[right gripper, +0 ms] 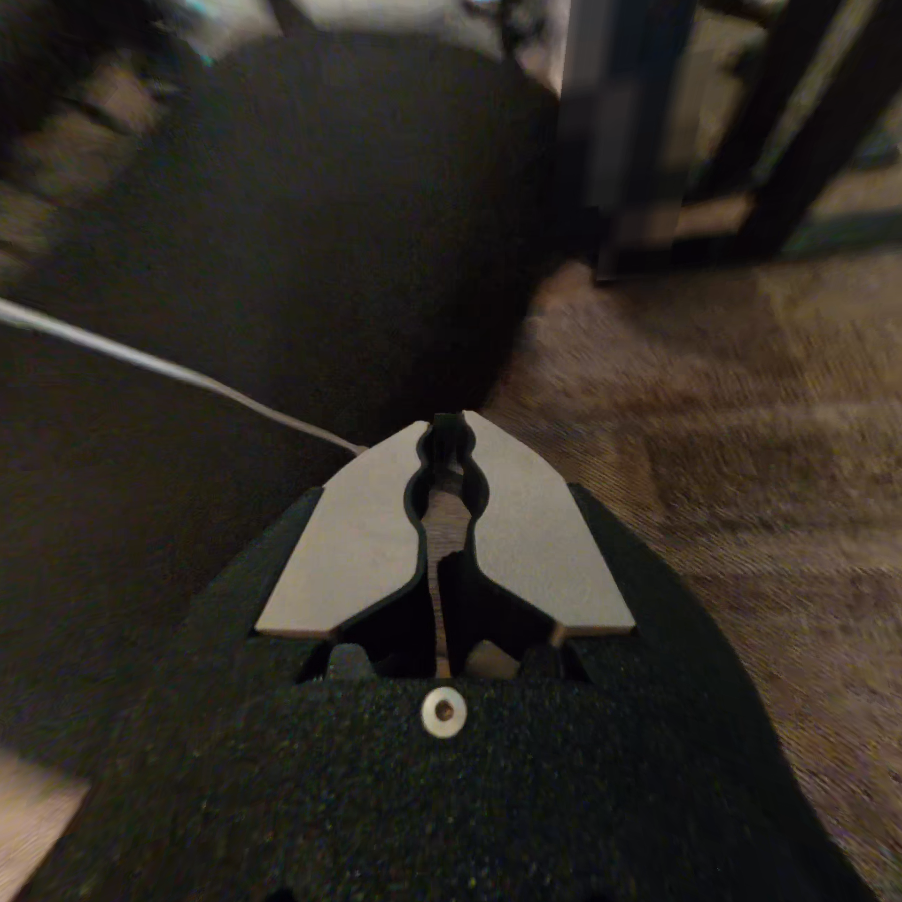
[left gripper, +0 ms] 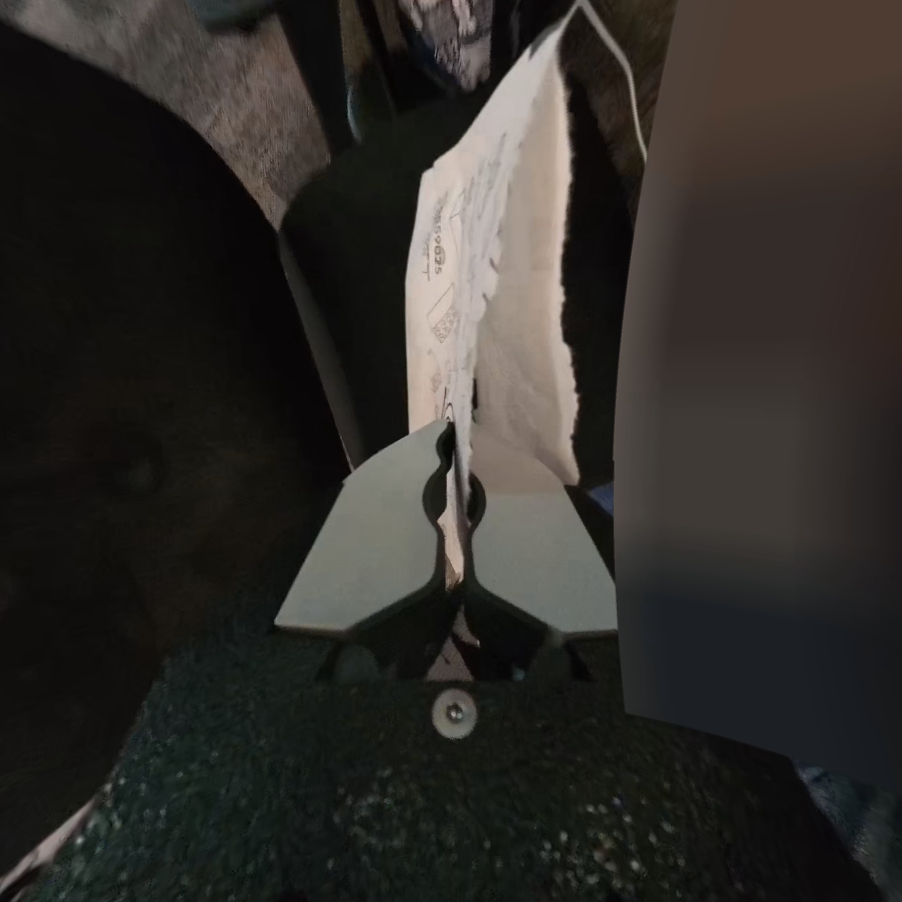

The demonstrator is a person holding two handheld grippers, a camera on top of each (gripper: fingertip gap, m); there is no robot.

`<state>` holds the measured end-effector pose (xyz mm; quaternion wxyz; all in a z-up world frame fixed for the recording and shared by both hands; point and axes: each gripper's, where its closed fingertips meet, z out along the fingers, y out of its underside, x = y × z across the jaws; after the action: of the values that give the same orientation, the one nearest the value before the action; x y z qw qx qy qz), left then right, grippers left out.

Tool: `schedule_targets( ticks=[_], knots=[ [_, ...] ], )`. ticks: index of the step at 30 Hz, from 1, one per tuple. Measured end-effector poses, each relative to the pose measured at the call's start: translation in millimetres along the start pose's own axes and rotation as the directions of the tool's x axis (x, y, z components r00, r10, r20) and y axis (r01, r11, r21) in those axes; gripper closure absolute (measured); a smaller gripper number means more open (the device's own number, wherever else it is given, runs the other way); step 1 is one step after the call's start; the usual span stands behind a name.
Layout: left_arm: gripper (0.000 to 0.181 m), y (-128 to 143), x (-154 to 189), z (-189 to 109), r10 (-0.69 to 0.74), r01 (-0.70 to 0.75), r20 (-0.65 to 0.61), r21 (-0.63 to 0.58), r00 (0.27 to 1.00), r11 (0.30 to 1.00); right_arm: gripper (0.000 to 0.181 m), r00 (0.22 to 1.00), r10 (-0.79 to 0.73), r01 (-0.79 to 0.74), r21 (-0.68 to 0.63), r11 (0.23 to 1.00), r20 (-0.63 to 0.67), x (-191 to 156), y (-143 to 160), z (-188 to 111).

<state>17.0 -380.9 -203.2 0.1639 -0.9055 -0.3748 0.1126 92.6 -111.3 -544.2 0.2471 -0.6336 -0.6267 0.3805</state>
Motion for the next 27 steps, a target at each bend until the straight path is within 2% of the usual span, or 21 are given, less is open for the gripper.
schedule_targets(
  ticks=[1,4,6,8,10,12,14,18,22,24,27],
  knots=[
    [0.181,-12,2,-13,0.009,-0.008,-0.006,0.032,1.000,0.999,0.173,0.998,-0.002,0.001,0.018,1.000,0.055,-21,-23,-24],
    [0.181,-53,14,-49,0.057,-0.052,-0.033,0.137,0.998,0.989,0.173,0.984,-0.030,0.015,0.089,0.996,0.177,-62,-97,-101],
    [0.181,-83,32,-61,0.109,-0.091,-0.071,0.227,0.992,0.970,0.173,0.981,-0.074,0.046,0.153,0.987,0.180,-60,-146,-154],
    [0.181,-108,60,-67,0.171,-0.130,-0.136,0.268,0.976,0.955,0.172,0.988,-0.090,0.059,0.225,0.973,0.128,-36,-192,-201],
    [0.181,-133,85,-73,0.232,-0.172,-0.167,0.310,0.958,0.935,0.173,0.994,-0.104,0.094,0.280,0.955,0.022,2,-226,-240],
    [0.181,-158,111,-83,0.286,-0.200,-0.211,0.350,0.935,0.915,0.174,0.990,-0.114,0.133,0.318,0.939,-0.079,38,-251,-270],
    [0.181,-179,122,-93,0.329,-0.254,-0.177,0.347,0.928,0.903,0.173,0.984,-0.095,0.145,0.365,0.920,-0.151,66,-272,-296],
    [0.181,-220,128,-108,0.428,-0.399,-0.039,0.295,0.903,0.868,0.173,0.965,-0.069,0.184,0.460,0.869,-0.255,102,-302,-329],
    [0.181,-264,133,-113,0.530,-0.531,0.062,0.195,0.846,0.825,0.173,0.952,-0.002,0.164,0.507,0.846,-0.305,126,-311,-347],
    [0.181,-290,145,-117,0.610,-0.617,0.093,0.162,0.787,0.770,0.173,0.947,0.028,0.147,0.513,0.846,-0.319,135,-307,-350],
    [0.181,-332,191,-120,0.742,-0.739,0.086,0.218,0.665,0.638,0.173,0.925,0.043,0.164,0.499,0.851,-0.376,151,-294,-345]
  ],
)
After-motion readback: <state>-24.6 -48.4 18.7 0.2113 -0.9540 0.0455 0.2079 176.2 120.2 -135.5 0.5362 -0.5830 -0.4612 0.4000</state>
